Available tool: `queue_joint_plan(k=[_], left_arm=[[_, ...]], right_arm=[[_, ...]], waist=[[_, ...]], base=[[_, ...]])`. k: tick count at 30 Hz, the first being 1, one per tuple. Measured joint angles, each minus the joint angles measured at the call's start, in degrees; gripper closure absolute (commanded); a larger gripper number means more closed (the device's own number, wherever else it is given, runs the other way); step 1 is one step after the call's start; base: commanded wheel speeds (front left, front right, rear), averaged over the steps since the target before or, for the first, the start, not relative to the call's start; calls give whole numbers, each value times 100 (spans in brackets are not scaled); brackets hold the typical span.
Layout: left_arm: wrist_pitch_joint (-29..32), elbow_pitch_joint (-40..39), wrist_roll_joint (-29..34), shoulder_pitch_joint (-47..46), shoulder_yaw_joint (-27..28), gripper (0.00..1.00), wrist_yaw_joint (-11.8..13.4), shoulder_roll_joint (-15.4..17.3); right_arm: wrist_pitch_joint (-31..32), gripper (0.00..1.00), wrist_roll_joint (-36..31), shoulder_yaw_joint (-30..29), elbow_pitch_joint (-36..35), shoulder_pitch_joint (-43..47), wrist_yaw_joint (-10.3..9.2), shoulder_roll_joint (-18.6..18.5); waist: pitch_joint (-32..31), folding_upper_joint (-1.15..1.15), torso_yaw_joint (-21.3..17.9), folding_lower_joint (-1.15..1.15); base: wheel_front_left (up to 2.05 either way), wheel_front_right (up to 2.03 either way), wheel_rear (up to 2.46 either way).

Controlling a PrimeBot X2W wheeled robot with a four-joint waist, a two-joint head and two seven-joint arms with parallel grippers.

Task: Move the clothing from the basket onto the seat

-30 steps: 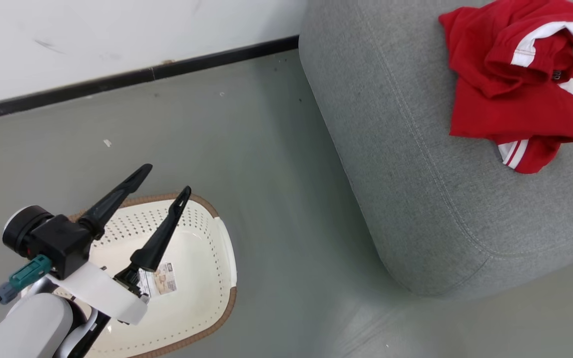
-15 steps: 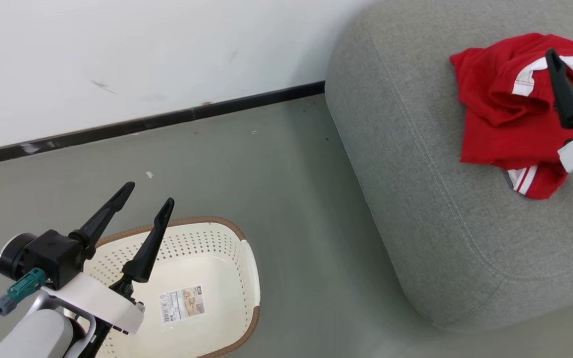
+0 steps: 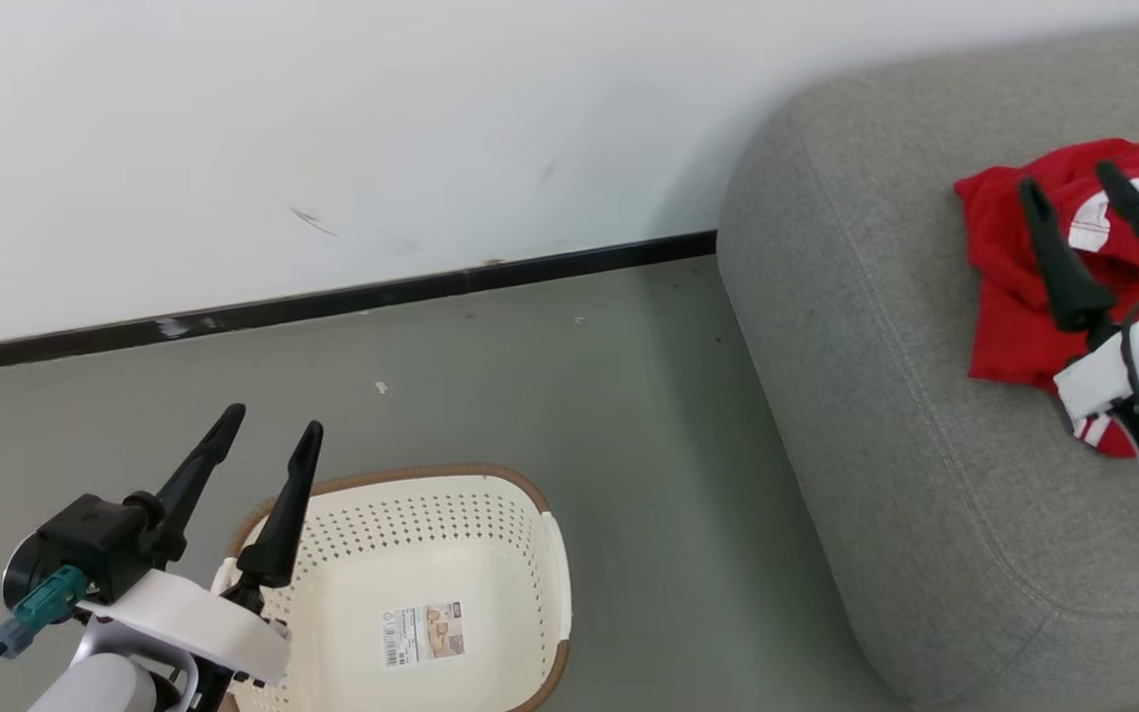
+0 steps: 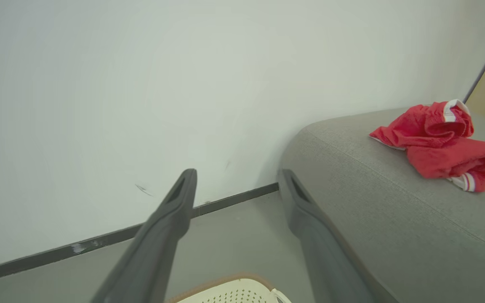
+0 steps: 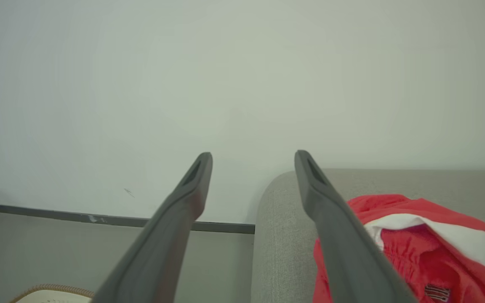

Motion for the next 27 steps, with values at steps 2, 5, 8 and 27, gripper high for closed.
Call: queue_joint_plan(k=[2,5,8,27], left_arm=[[-1,45,-31,62,64,0,76,-33],[-26,86,-40,170,157,0,130,-80],[-26,112,-40,227,203,0,179,-127],[-45,233,44,700,891,0,472,-656]], right_arm=[[-2,0,-1,-9,-80,133,0,32],[-8,0,-1,-126,-258,315,0,97],[-9,0,-10,-232,-382,415,0,136],[-14,0,-366,-916,-1230,1965,0,951]], waist=[[-62,0,81,0],[-148,0,204,0],[-199,0,286,0],[-575,0,1054,0]], base=[[0,0,0],[0,0,0],[0,0,0],[0,0,0]])
